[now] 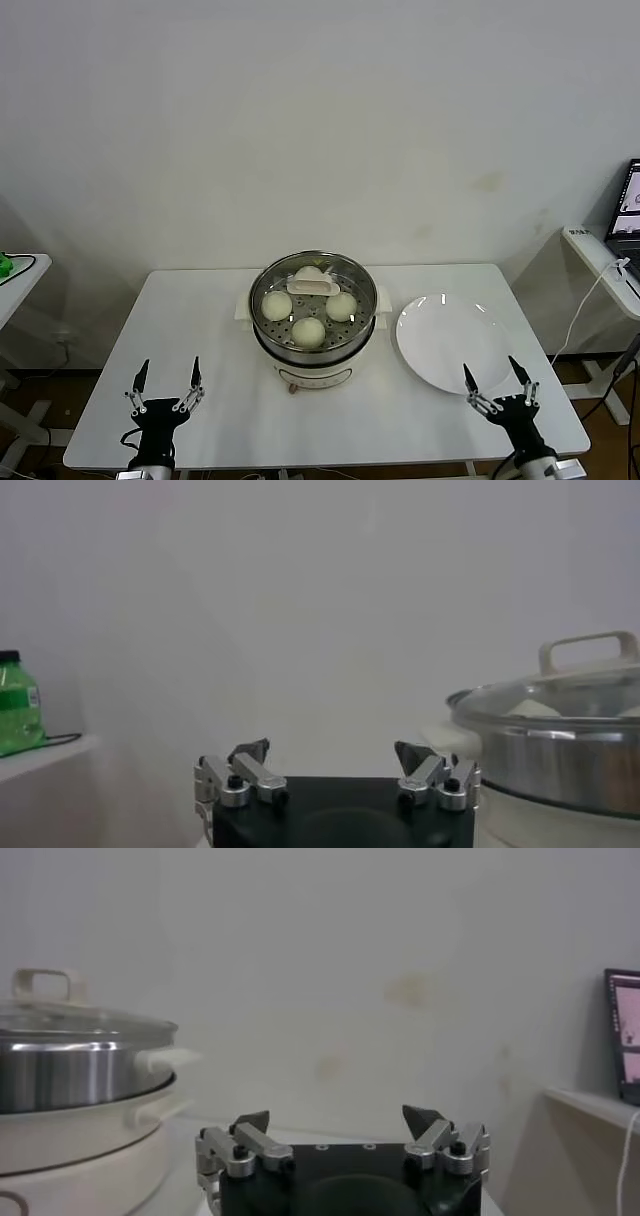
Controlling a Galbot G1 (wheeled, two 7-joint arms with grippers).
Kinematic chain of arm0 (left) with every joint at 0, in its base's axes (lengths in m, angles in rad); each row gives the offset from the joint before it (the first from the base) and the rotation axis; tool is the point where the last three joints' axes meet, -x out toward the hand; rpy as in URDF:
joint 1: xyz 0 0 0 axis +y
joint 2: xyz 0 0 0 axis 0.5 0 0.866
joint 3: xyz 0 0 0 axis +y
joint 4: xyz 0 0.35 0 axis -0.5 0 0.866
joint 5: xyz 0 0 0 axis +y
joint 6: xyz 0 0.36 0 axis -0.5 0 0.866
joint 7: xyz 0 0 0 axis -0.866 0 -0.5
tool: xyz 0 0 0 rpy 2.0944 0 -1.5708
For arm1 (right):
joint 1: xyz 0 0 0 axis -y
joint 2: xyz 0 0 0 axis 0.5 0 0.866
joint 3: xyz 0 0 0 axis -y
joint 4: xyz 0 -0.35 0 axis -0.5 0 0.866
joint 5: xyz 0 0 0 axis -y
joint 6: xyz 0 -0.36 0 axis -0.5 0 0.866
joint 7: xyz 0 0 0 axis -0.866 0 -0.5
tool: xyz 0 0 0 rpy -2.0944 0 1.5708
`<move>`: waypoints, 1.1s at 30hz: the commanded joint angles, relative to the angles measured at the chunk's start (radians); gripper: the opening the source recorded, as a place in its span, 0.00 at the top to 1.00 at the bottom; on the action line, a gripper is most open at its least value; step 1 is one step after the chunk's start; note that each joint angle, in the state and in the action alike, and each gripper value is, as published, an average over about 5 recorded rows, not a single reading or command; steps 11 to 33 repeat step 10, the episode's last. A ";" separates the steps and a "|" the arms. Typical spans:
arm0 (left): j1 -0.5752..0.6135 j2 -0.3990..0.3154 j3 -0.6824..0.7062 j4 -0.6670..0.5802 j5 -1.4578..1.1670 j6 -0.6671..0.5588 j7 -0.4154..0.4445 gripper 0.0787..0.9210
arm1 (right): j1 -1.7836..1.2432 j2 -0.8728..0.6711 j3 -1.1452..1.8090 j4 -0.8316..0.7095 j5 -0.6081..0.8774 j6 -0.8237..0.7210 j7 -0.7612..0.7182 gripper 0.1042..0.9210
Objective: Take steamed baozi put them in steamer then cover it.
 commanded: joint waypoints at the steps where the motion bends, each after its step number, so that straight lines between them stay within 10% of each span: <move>1: 0.010 -0.023 -0.006 0.003 0.021 0.068 0.001 0.12 | -0.027 -0.002 -0.037 0.053 0.004 -0.082 -0.005 0.12; 33: 0.012 -0.020 -0.006 -0.018 0.027 0.095 0.010 0.12 | -0.041 -0.009 -0.039 0.068 0.004 -0.116 0.010 0.12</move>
